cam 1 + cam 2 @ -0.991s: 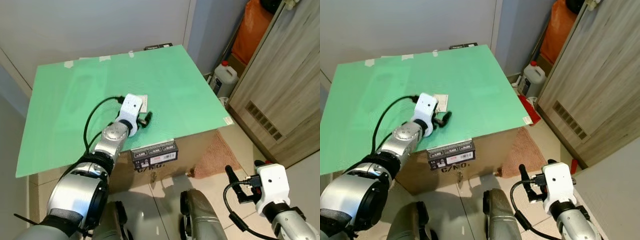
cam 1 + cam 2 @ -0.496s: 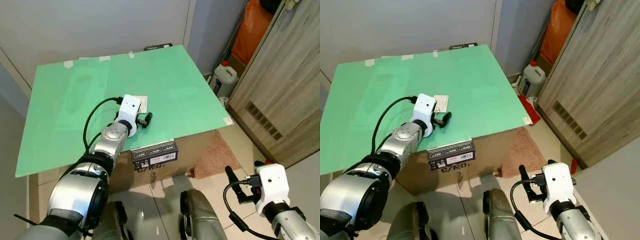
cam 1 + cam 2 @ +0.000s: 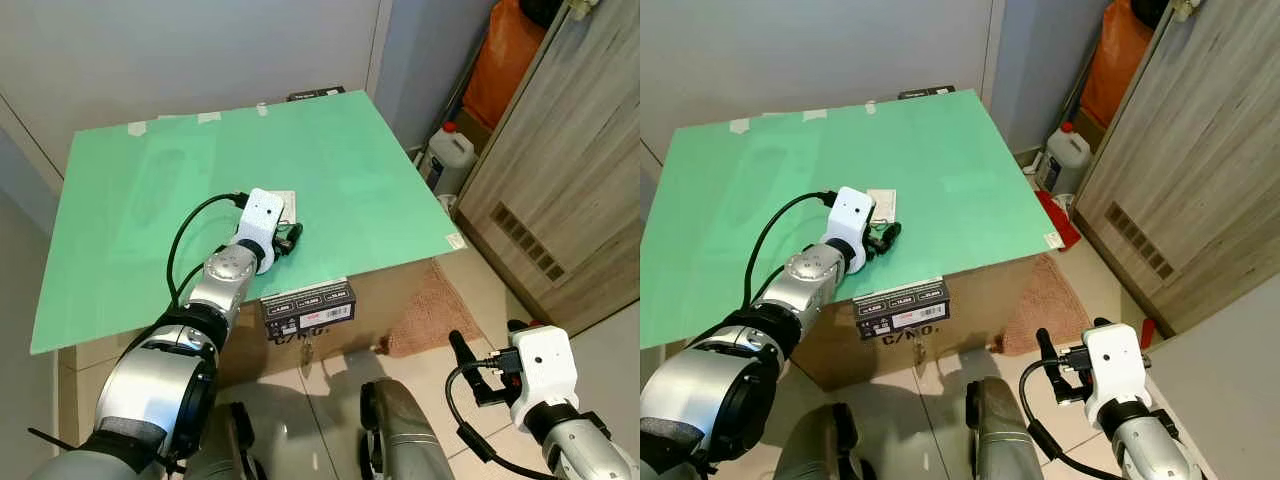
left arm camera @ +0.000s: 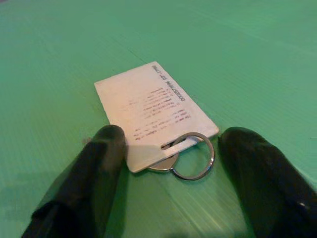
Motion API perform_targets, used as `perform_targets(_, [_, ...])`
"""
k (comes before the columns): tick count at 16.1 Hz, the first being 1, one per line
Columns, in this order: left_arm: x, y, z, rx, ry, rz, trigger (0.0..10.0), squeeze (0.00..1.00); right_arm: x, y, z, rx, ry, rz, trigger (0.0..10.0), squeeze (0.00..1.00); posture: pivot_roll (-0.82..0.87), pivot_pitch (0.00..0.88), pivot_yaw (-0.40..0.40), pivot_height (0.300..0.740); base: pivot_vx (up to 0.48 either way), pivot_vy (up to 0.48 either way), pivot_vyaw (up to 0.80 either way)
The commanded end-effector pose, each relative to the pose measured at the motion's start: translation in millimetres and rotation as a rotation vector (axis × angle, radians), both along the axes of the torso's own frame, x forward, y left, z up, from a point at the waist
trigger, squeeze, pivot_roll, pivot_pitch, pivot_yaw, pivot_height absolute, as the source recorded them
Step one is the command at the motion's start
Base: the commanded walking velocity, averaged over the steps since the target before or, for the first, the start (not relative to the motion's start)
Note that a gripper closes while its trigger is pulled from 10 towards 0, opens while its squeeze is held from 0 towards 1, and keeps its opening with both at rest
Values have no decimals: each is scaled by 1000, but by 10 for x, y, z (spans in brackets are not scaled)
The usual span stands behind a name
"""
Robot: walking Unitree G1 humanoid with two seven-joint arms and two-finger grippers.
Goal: Hang keys on a hook
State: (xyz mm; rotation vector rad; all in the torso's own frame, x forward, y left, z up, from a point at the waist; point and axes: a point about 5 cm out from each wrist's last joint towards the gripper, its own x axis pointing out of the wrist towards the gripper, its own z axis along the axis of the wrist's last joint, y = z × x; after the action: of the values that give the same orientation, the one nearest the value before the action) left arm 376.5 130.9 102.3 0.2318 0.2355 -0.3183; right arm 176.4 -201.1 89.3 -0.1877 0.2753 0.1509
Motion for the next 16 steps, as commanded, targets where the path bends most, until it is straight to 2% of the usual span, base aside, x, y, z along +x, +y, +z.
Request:
perform_targets(1, [-54,20,-110,-21,50,6,0,0,-8,-6,-14,7,15,0,10000,0,-352,135,-25,618,0,0,0])
perform_targets(9, [-52,11,-93,36,11,-2,0,0,33,7,-27,11,13,4,10000,0,-338,132,-23,618,0,0,0])
perform_targets(11, [-47,4,-75,26,-6,2,0,0,52,18,-33,13,13,8,10000,0,-327,124,-26,618,0,0,0])
perform_targets(13, [-25,2,-13,14,-47,8,0,0,90,39,-51,17,11,16,10000,0,-312,109,-24,618,0,0,0])
perform_targets(16, [13,-108,166,-6,-168,-33,0,0,176,92,-80,30,4,38,10000,0,-281,86,-23,618,0,0,0])
